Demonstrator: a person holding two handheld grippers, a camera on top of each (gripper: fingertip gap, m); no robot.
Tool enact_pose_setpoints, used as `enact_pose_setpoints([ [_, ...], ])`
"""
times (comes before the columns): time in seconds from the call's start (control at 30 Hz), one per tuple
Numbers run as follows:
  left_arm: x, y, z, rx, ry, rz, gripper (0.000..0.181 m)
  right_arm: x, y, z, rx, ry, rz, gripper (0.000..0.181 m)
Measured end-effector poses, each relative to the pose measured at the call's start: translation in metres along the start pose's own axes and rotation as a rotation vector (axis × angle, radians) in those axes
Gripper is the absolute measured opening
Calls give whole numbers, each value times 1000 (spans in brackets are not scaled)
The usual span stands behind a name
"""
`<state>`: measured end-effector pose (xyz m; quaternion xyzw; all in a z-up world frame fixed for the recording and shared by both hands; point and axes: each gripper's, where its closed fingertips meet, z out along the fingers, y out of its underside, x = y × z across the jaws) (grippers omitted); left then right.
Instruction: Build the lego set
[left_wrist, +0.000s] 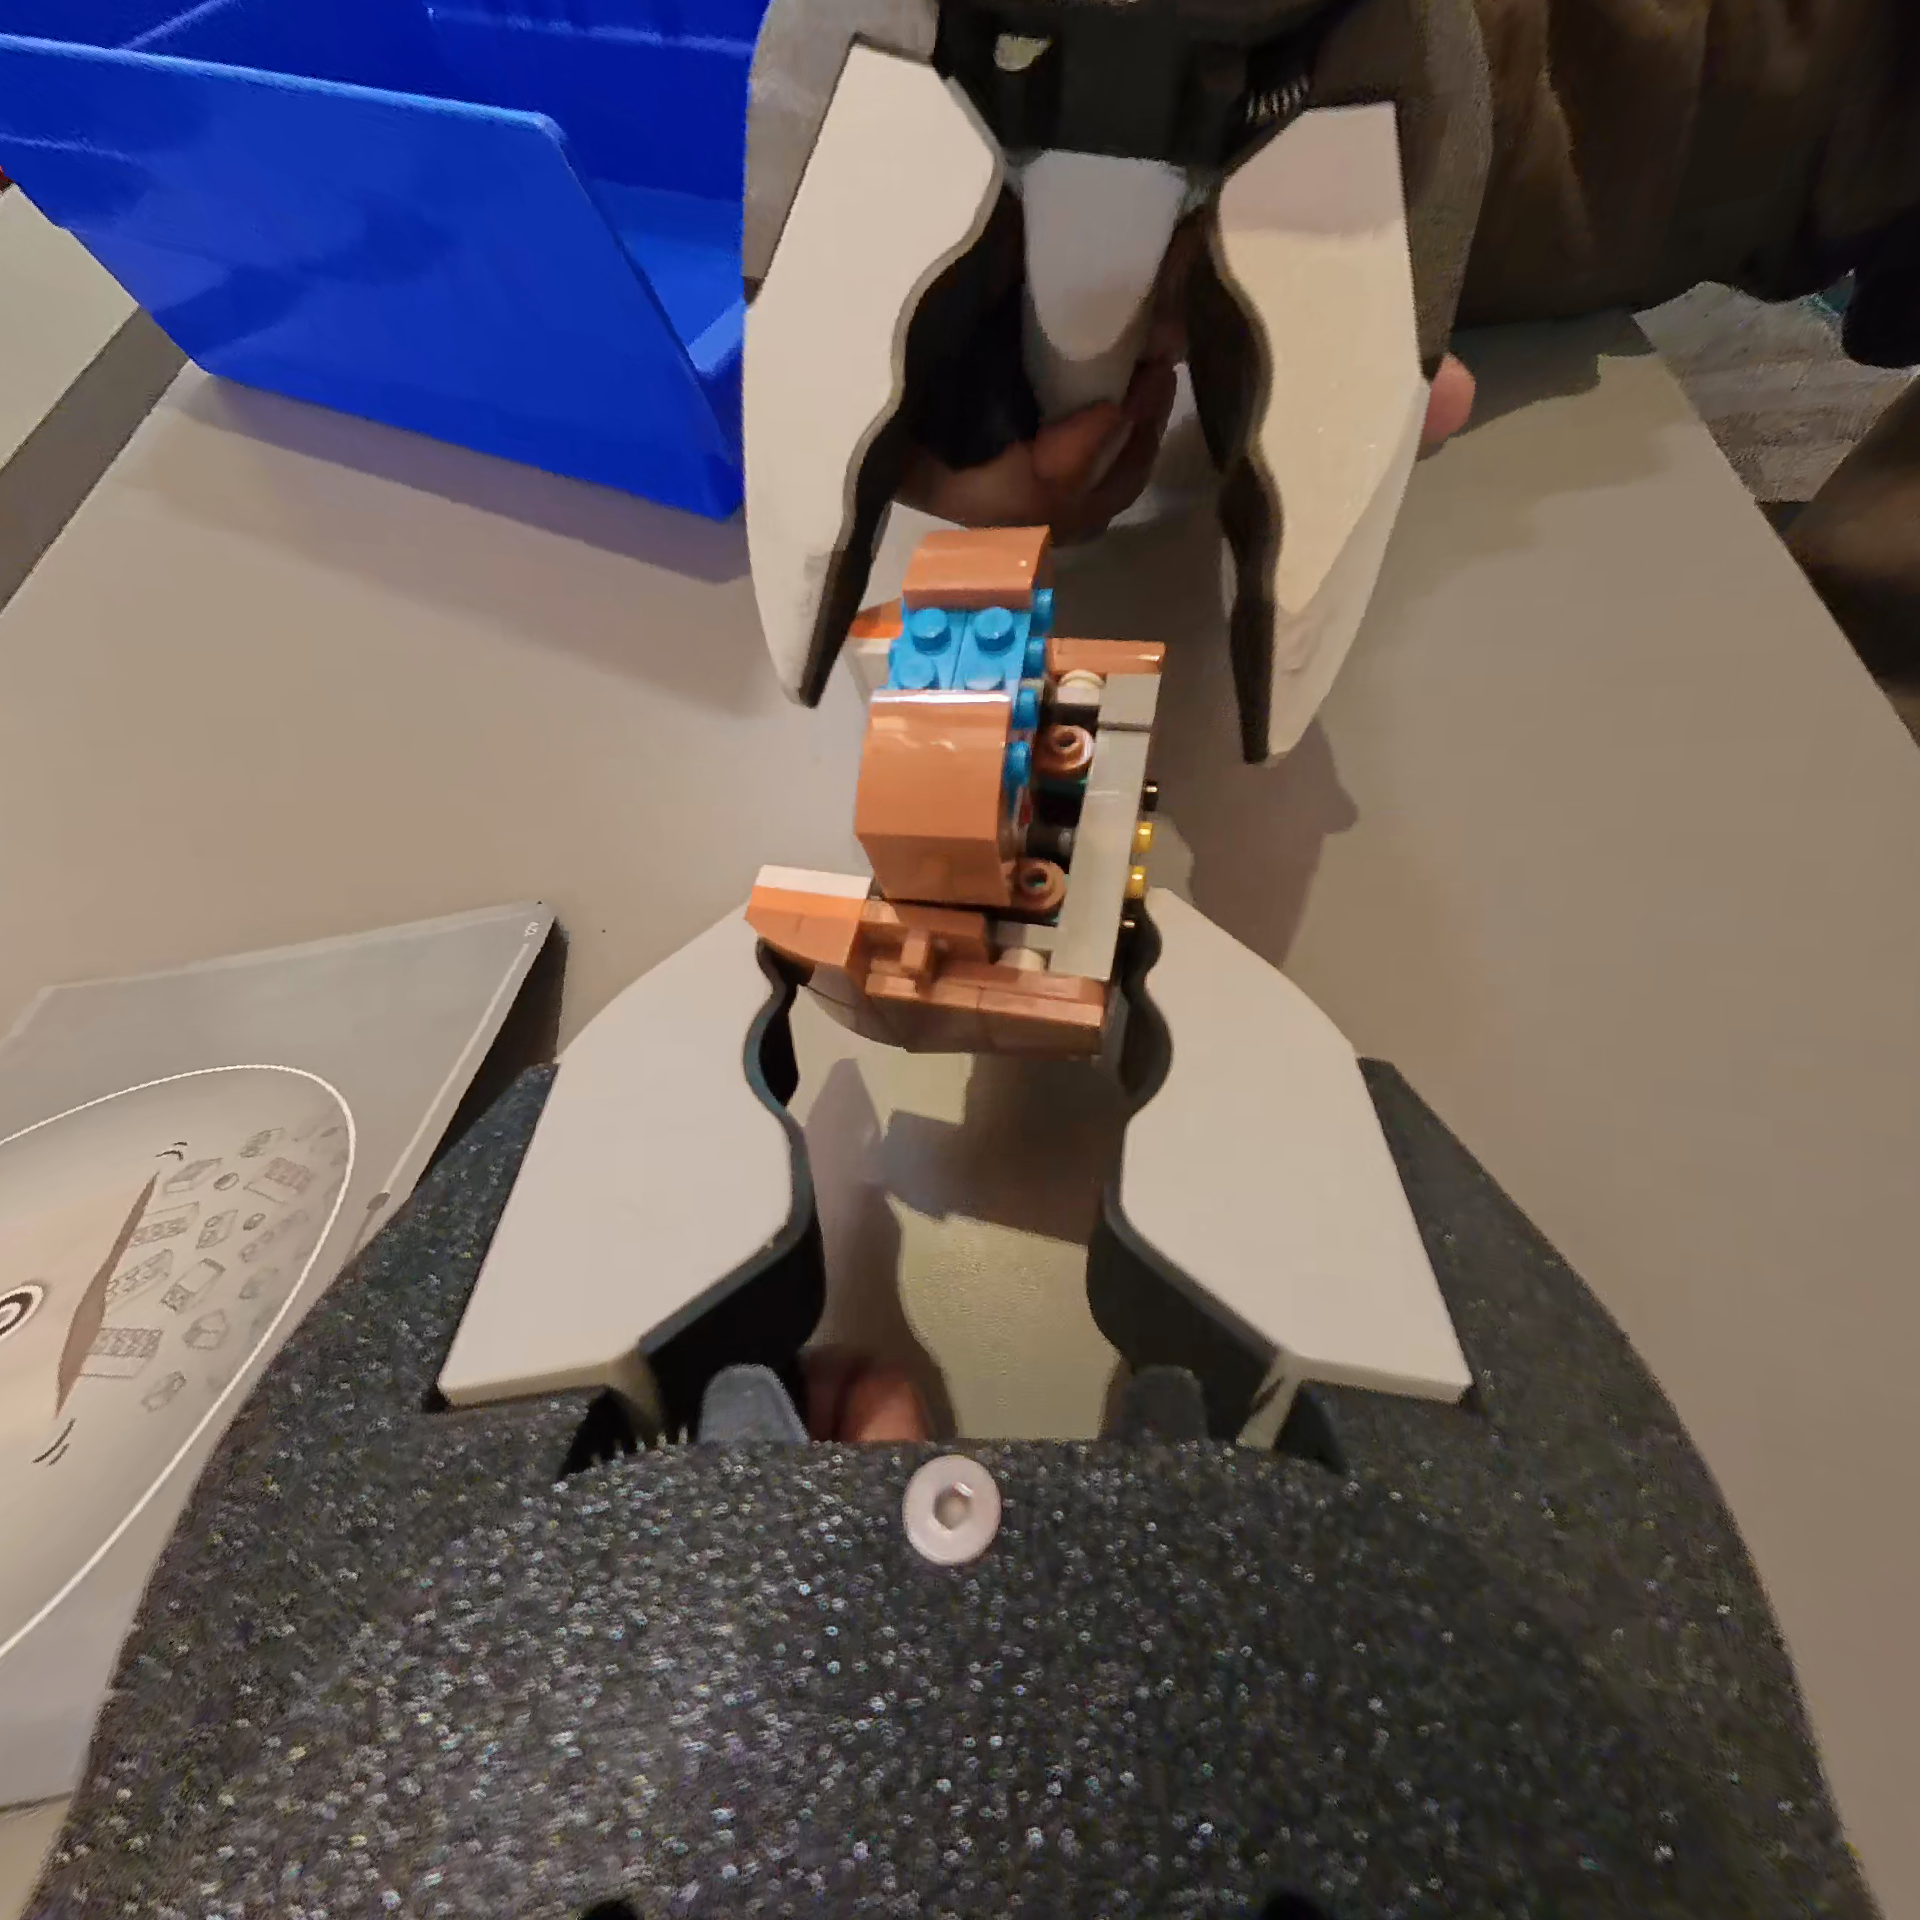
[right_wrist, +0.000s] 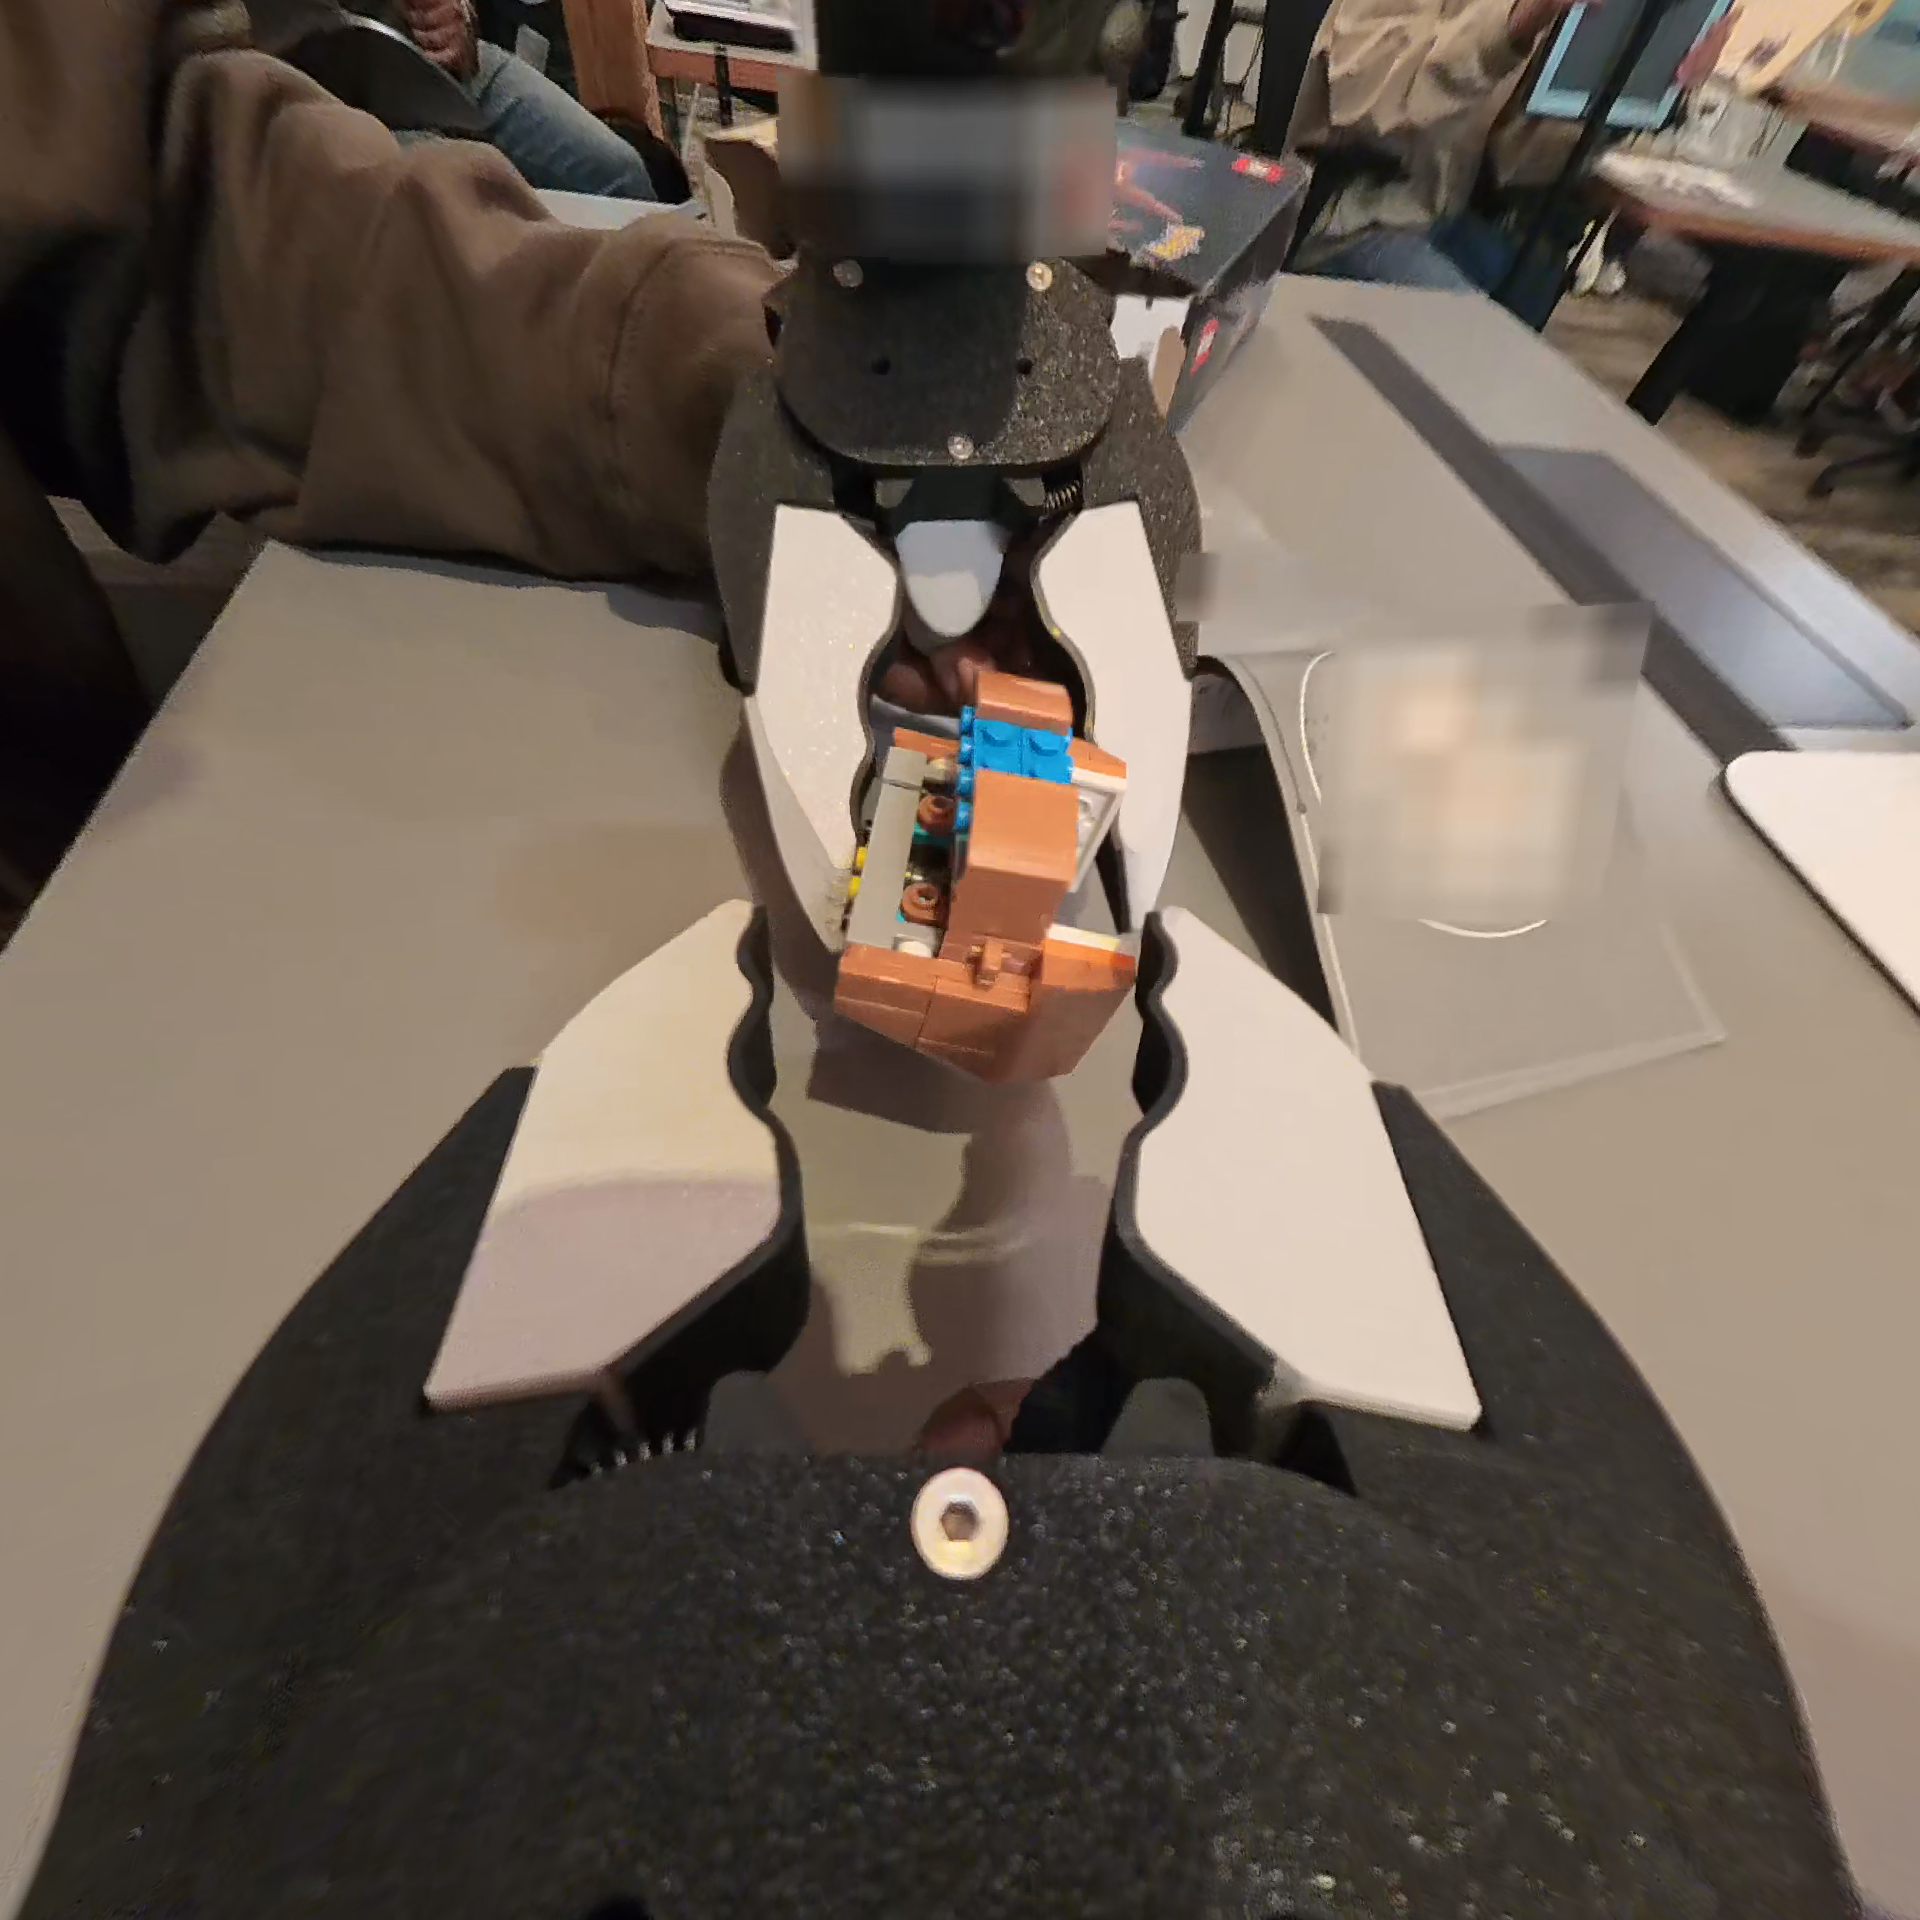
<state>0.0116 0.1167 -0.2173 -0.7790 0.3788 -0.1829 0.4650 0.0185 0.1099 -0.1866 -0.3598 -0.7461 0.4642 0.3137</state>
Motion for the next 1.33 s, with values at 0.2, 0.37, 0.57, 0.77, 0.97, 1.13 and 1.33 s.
enact_pose_setpoints([
  [0.2, -3, -6, -5, 16, -15, -1, 61, 11, -7, -10, -17, 177, -322, 78],
  [0.37, -9, -20, -19, 45, -21, -28, 61, 17, -31, -27, -18, 366, -797, 85],
  [0.57, -16, -36, -36, 73, -55, -100, 61, 18, -53, -10, -84, 369, -1114, 103],
  [0.77, -17, -42, -50, 81, -71, -118, 61, 32, -68, 12, -94, 386, -1202, 106],
  [0.97, -23, -40, -57, 67, -98, -125, 61, 36, -73, 27, -93, 393, -1225, 92],
  [1.13, -28, -37, -62, 48, -139, -120, 61, 38, -71, 34, -100, 420, -1239, 85],
  [1.33, -29, -35, -62, 31, -156, -116, 61, 40, -72, 35, -90, 420, -1212, 79],
])
